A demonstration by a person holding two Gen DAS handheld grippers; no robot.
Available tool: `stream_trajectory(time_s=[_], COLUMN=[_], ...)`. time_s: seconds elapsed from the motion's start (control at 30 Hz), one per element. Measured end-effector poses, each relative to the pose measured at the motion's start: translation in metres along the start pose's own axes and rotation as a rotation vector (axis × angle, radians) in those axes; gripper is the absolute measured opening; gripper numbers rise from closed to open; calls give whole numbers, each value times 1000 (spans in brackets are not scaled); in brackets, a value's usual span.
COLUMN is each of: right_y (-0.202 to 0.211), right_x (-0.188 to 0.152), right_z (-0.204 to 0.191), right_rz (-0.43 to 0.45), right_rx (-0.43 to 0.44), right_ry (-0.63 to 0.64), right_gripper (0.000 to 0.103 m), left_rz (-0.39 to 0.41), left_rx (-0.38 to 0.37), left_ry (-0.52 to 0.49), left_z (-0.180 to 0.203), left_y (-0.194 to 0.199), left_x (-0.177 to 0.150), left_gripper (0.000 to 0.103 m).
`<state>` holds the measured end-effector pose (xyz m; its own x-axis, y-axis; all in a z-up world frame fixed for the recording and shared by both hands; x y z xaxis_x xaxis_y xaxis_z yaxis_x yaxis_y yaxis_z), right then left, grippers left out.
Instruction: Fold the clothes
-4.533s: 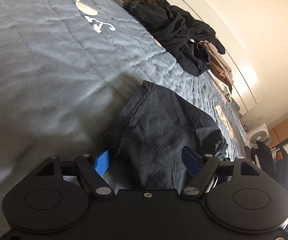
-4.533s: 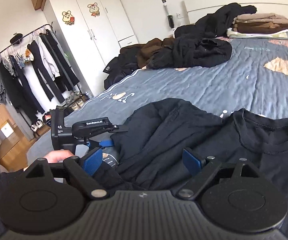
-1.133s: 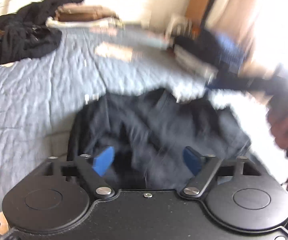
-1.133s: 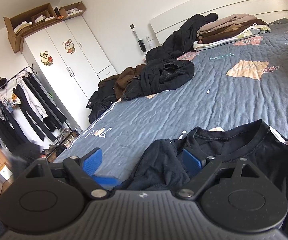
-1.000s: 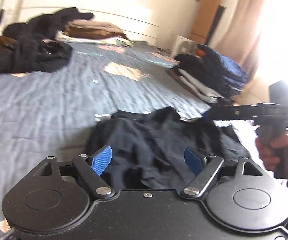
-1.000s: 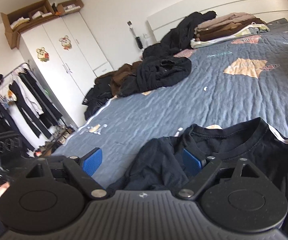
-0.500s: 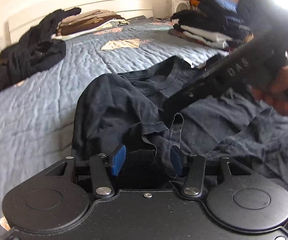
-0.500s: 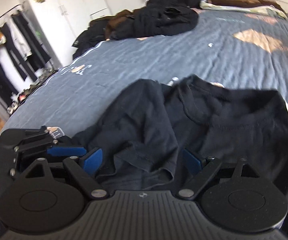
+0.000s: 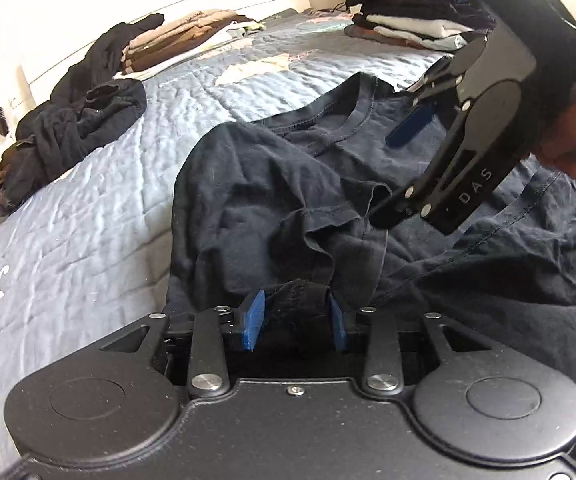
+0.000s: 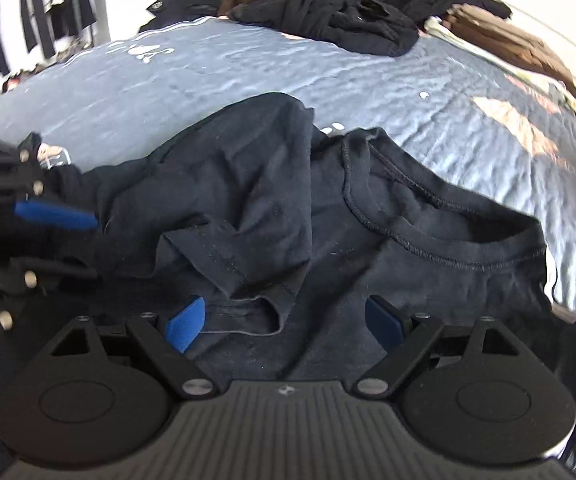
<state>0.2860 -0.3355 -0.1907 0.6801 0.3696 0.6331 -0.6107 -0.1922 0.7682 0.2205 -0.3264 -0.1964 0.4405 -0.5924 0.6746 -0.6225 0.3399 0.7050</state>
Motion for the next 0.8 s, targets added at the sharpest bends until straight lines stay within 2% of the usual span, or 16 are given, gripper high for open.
stream_trajectory(time_s=[0.13,0.27,0.37,0.47,0.5,0.53,0.57,0.8], right_y=[-2,-6,-10,-12,-14,-16,-18,-8], right_x=[2,-3,-9,-12,-12,-13,-13,-10], right_z=[-4,-18,-28,-38,-40,-42,-43,-28], right_rz=[32,41,46,65,68,69,67,74], right_rx=[-43,-100,-152,-175,-183,-190,-195,-201], right_ry=[60,242,378,479,503,519,527,499], right_gripper=[86,84,81,59,41,17,8,3], left_rz=[-12,-13,-15,-16,-16,-17,-19,-43], left_rx=[11,3,-3,-5,-5,-6,-9,-41], left_ry=[-24,8,19,23,23,23,21,8], left_z=[5,0,-2,-1,-1,-1,-1,1], left_y=[1,2,2,3,3,3,3,7], left_x=[-1,-1,-1,-2,-2,-3,-3,-4], left_gripper=[39,50,51,51,51,51,51,52])
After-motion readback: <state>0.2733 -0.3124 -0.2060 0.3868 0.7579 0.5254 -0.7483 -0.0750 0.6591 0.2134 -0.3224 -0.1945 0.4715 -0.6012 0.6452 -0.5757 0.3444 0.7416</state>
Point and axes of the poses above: each gripper's, at about its wrist camera, not at the fingertips, and y roughly against the way its jaws point, z to its right, x to its top, the point moved 5 cm from there along -y, roughly the way its jaws point, and after that the axes turned 1 degree about y, right-handed, at the moved point
